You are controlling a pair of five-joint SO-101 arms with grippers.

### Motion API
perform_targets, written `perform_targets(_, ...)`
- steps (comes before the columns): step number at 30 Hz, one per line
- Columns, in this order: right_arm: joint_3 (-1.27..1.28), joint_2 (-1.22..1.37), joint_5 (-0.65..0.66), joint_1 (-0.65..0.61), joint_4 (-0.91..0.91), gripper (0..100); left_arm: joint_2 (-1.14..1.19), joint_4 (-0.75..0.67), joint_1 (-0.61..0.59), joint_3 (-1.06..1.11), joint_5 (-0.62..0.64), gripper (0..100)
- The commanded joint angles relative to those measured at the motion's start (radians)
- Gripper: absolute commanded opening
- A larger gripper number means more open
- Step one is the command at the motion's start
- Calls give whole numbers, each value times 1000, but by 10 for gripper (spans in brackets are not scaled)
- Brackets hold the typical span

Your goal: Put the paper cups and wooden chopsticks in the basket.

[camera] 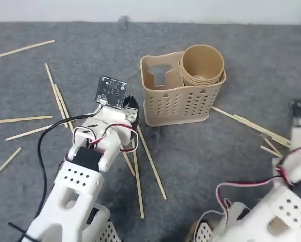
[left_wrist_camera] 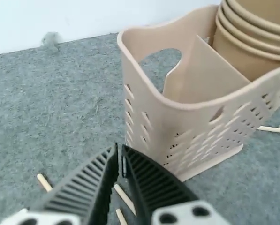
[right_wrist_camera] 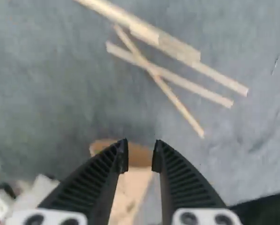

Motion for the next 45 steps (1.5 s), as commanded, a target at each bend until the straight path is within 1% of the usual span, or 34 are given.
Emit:
perform_targets(1, 95, -16, 173, 153, 5, 95, -23, -25, 11, -4, -8, 13)
perform_targets(5, 143, -16, 327, 302, -1, 96, -21, -25, 11, -2, -8, 13)
perform_targets(10, 161, -12, 460, 427, 2, 96, -21, -25, 11, -2, -8, 13)
perform_targets(18, 221, 94, 664, 530, 16, 91, -21, -21, 11, -1, -8, 13)
perform_targets(22, 226, 127, 835, 613, 41, 91, -21, -21, 12, -1, -8, 13)
perform_targets(24, 226, 131, 881, 621, 42, 91, -21, -23, 12, -1, -8, 13)
perform_targets(32, 331, 130, 885, 616, 15, 91, -20, -25, 12, -1, -8, 13)
perform_targets(37, 474, 130, 878, 608, -139, 91, -20, -25, 12, -1, -8, 13)
perform_targets(40, 522, 128, 795, 588, -262, 91, -20, -25, 12, -1, -8, 13)
perform_targets(45, 531, 137, 582, 447, -410, 91, -20, -25, 12, -1, -8, 13)
